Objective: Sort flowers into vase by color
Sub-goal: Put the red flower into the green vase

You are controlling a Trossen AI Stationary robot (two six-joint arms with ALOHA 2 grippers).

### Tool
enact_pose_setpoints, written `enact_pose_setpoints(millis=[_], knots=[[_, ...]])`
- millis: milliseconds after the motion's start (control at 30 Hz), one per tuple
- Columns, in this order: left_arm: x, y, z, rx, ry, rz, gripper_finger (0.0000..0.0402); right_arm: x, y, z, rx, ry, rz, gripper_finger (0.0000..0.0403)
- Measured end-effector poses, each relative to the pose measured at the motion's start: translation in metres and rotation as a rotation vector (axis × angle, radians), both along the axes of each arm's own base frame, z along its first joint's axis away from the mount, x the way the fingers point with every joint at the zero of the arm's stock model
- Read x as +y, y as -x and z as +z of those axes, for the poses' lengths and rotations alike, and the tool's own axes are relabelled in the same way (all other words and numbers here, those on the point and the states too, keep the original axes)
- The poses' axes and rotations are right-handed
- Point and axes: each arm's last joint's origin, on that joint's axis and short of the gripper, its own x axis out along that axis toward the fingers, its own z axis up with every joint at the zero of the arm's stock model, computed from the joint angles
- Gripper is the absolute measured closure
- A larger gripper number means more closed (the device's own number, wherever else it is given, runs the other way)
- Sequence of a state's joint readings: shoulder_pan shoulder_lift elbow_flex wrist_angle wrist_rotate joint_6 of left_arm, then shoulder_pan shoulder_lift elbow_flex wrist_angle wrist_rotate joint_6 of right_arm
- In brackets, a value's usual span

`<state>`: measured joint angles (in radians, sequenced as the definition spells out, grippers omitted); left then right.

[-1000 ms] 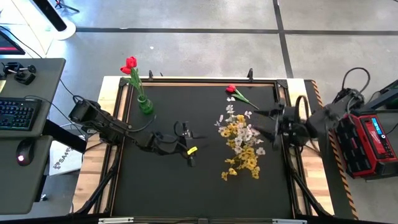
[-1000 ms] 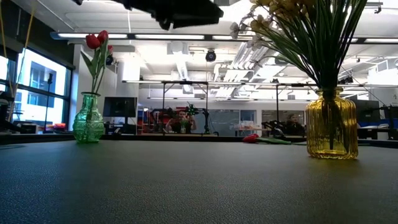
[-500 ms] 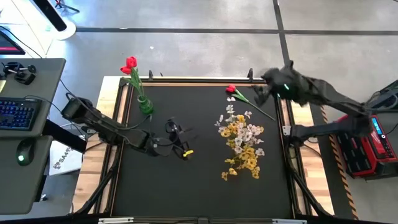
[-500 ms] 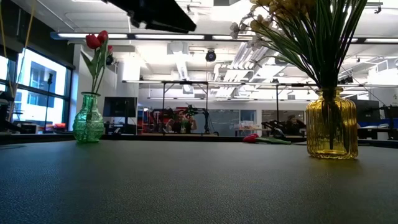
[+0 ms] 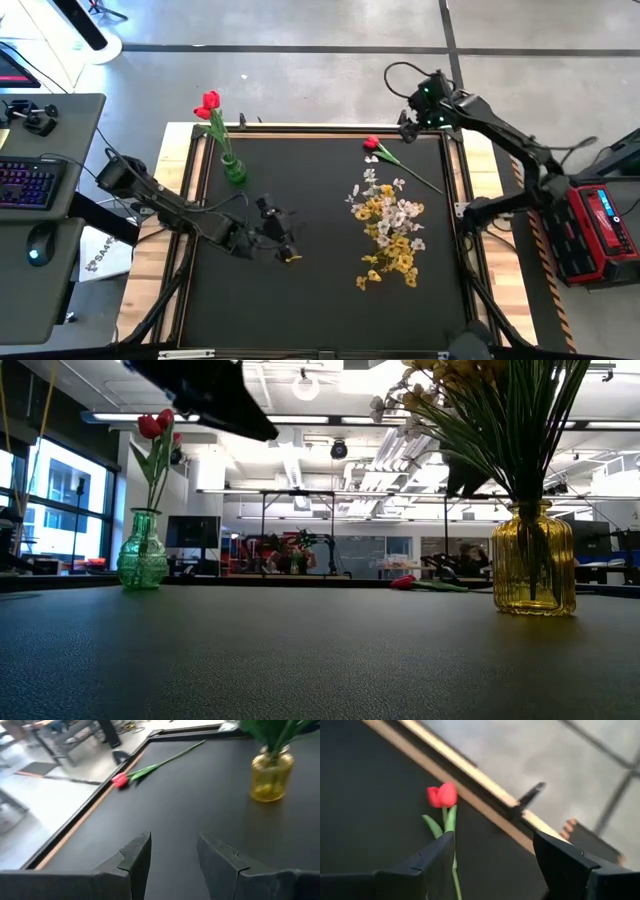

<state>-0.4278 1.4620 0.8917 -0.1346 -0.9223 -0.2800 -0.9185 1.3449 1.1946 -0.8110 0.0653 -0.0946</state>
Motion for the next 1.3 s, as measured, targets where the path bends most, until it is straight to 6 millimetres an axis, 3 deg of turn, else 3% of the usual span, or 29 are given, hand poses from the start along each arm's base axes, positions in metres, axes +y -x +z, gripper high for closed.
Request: enact_pose_setpoints(millis=[267,367,767,1067,1300], knots=[[-0.004,0.017,-0.009,0.012,-0.039,0.141,0.0257,-0.033,-0.006,-0.031,0.007,-0.073,0.029,0.0149],[-0.006,0.022,-0.011,0.006,-0.049,0.160,0.0257,-0.037,-0.011,-0.047,-0.064,-0.045,0.097,0.0149],[-0.013,0.027,-0.010,-0.028,-0.087,0.178,0.0257,-0.004,-0.005,-0.143,-0.284,0.061,0.156,0.0149],[0.010,0.014,-0.006,0.011,-0.104,0.210,0.0257,0.017,0.003,-0.172,-0.319,0.087,0.150,0.0149],[0.035,-0.004,0.001,0.013,-0.083,0.194,0.0257,0.003,0.002,-0.195,-0.362,0.119,0.081,0.0149]])
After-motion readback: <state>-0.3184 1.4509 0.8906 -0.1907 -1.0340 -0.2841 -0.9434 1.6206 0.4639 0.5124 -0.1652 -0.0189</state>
